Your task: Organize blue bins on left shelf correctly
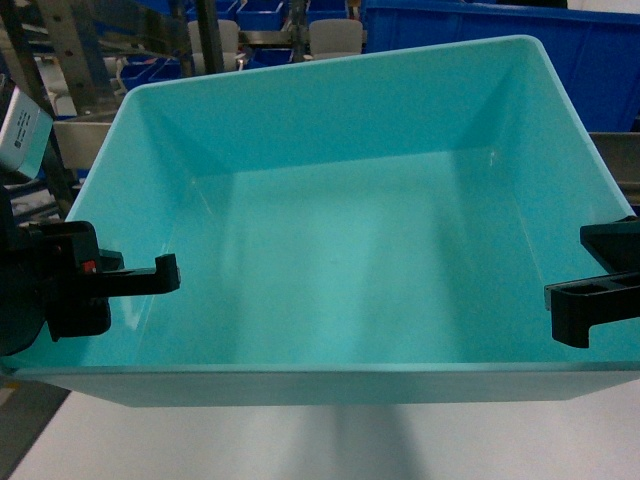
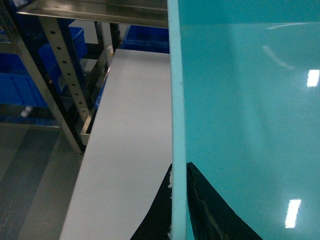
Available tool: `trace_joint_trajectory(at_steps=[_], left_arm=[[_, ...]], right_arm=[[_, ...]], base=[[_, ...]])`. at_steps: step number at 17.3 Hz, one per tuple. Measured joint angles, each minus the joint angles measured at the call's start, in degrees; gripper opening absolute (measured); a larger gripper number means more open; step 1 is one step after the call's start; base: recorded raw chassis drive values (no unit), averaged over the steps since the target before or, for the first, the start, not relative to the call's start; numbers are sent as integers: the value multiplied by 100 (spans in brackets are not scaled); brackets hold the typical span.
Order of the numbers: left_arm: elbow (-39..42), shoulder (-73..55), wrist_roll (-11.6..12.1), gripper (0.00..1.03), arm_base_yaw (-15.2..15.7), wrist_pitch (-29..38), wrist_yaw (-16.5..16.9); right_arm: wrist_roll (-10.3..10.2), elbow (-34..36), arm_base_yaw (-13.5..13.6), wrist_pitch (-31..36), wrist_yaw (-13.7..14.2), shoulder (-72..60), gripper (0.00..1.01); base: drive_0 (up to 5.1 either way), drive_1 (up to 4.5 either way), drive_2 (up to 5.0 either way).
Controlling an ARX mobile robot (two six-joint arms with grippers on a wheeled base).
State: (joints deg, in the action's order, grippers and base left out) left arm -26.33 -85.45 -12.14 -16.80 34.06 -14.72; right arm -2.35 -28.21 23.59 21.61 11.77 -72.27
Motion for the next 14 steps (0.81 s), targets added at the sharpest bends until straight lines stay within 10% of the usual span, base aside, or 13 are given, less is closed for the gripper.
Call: trace_joint_trajectory(at_steps=[14], left_arm=[[0,0,0,5,2,-4,0]], right_arm=[[2,0,2,7,-2,0,2]], base=[[-496,277,201]])
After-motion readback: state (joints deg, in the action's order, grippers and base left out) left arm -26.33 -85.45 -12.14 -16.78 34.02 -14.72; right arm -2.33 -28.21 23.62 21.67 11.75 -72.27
